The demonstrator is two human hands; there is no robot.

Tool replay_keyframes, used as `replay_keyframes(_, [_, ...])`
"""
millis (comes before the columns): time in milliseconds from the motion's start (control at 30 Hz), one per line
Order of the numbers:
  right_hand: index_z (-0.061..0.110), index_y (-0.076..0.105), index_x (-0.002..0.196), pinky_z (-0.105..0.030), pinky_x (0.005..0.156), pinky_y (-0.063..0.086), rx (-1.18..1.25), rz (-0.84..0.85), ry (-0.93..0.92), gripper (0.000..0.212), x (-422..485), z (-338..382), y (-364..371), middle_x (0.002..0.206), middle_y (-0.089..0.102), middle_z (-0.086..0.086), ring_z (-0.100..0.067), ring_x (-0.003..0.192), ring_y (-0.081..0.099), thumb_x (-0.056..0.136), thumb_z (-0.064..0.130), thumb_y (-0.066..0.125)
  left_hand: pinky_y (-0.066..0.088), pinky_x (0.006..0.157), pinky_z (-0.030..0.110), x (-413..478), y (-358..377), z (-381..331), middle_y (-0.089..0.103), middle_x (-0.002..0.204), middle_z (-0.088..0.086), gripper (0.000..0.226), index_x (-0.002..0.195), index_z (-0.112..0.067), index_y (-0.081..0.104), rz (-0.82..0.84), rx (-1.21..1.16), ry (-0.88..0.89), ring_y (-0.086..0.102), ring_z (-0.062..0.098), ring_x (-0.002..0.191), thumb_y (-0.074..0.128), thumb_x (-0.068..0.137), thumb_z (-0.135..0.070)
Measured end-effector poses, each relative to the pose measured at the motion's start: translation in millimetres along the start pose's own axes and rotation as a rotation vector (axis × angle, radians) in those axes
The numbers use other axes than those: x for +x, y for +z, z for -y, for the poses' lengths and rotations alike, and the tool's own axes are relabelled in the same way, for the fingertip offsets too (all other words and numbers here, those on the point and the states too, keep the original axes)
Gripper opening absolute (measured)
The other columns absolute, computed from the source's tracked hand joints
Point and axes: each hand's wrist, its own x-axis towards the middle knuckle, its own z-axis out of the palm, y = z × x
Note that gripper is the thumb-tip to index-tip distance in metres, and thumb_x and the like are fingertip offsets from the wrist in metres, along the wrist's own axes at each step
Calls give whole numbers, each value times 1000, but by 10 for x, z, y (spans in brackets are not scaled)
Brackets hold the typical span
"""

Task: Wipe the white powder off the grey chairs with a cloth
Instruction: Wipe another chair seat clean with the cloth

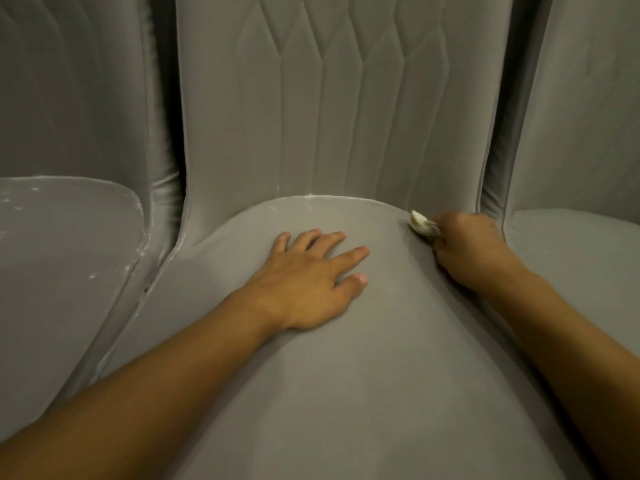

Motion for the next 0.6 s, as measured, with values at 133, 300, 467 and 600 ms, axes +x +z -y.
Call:
replay_keyframes(133, [2,65,92,-38,72,46,129,-35,35,18,424,233,204,101,65,-29,-47,91,60,90,12,51,-4,124,53,6,-4,-2,1,169,-14,56,155,-57,5,-13,10,3,-3,16,155,15,101,-66])
replay_keyframes(300, [-1,65,102,-41,82,49,274,-18,34,21,811,864,294,110,63,-30,-49,102,59,93,11,51,-2,123,55,12,-3,-20,6,168,-13,56,154,-58,9,-46,2,-1,0,16,154,17,99,-66])
replay_keyframes(467, [5,66,101,-39,79,49,291,16,-71,20,765,797,268,105,67,-25,-45,101,60,92,8,48,1,122,52,1,-28,2,11,167,-16,56,152,-58,14,-81,-31,6,4,12,152,22,98,-68])
replay_keyframes(600, [1,63,101,-37,74,45,176,39,-16,20,630,564,215,107,64,-27,-46,98,59,90,5,47,1,123,50,-16,-21,7,10,167,-16,56,153,-58,14,-73,-33,1,3,12,153,21,99,-68])
